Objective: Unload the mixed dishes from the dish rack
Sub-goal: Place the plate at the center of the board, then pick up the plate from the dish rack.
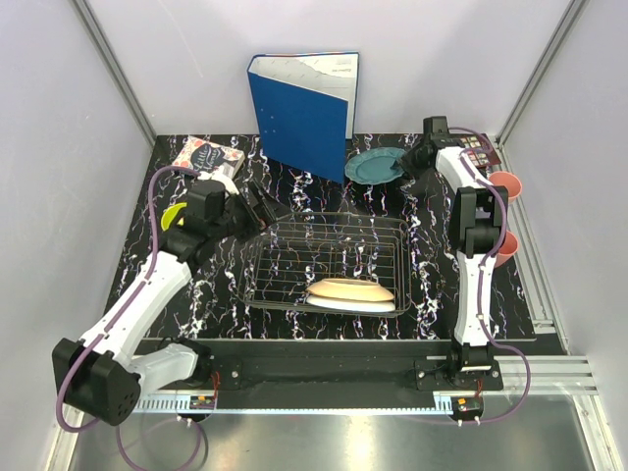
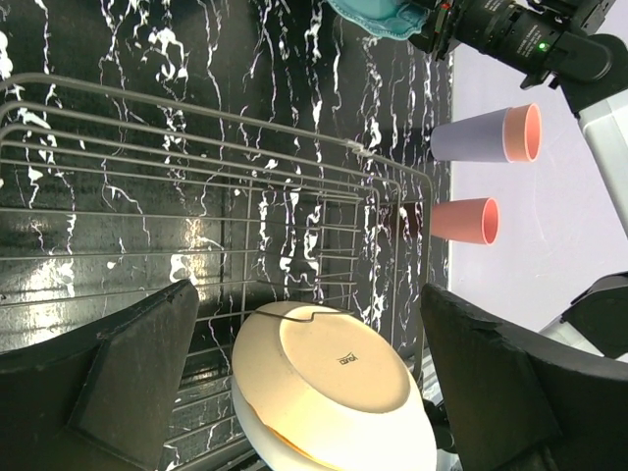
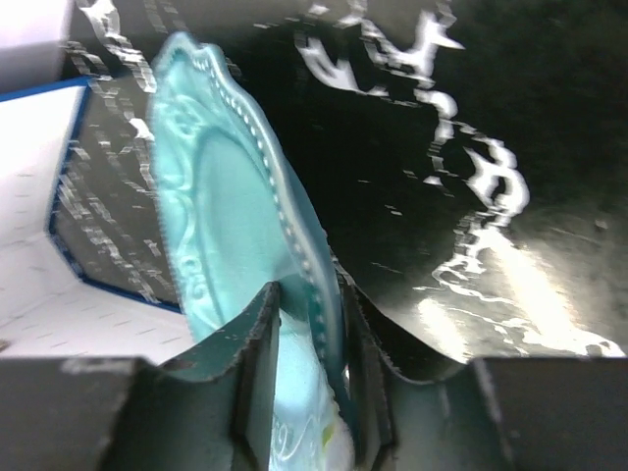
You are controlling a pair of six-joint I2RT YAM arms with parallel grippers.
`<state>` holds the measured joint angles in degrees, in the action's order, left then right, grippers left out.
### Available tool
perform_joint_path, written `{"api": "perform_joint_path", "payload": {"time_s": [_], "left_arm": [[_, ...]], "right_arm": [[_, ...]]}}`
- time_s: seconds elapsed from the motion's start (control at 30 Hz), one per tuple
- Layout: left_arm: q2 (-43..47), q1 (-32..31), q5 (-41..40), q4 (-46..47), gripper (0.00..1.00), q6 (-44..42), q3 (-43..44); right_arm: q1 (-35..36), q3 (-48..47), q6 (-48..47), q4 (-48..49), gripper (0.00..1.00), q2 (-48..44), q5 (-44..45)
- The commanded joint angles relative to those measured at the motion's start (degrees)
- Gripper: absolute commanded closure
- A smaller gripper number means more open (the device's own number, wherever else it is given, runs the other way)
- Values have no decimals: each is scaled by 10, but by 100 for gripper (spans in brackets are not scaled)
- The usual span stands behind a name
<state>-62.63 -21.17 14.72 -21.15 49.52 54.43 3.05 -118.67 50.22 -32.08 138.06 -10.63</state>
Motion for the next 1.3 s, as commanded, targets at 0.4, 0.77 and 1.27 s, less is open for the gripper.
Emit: {"api": "perform_joint_path", "payload": {"time_s": [0.4, 0.77, 1.27], "left_arm": [[-26, -3, 35, 19, 1, 4, 16], [-45, -3, 43, 16, 1, -2, 30], [-37, -88, -100, -48, 1, -260, 136]], "right_arm": [[-4, 19, -1, -66, 36, -60, 26], [1, 20, -12, -114, 28, -125, 67], [149, 132, -79, 34, 29, -452, 76]]}}
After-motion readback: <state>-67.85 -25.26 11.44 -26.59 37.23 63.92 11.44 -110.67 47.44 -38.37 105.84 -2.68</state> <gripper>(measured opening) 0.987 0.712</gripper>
